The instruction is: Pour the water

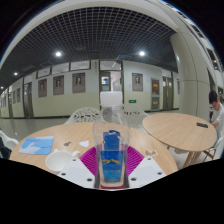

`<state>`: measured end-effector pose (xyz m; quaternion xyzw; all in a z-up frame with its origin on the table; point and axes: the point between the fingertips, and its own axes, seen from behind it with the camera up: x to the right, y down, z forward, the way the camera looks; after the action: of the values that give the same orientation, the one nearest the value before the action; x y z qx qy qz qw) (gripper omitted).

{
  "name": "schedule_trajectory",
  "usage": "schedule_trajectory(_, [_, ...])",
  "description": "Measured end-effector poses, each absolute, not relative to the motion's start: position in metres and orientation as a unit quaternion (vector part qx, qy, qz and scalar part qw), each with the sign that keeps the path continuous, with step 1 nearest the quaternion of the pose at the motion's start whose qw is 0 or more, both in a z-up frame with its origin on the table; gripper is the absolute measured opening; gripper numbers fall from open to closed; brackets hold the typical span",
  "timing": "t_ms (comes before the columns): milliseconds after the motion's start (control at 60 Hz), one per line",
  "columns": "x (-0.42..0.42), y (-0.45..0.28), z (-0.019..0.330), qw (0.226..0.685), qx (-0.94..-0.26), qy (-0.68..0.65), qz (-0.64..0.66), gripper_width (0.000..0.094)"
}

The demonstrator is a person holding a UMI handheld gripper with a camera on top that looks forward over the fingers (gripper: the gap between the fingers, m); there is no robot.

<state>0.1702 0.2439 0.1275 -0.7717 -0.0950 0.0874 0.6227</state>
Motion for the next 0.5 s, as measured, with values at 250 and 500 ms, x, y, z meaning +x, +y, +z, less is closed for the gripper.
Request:
schedule_trajectory(250, [0.184,0.248,0.077,0.6,-0.787,-0.124,0.069,0.032])
schedule_trajectory(500, [0.188,0.25,0.074,0.597,-0.789,-0.115,0.086,0.0424])
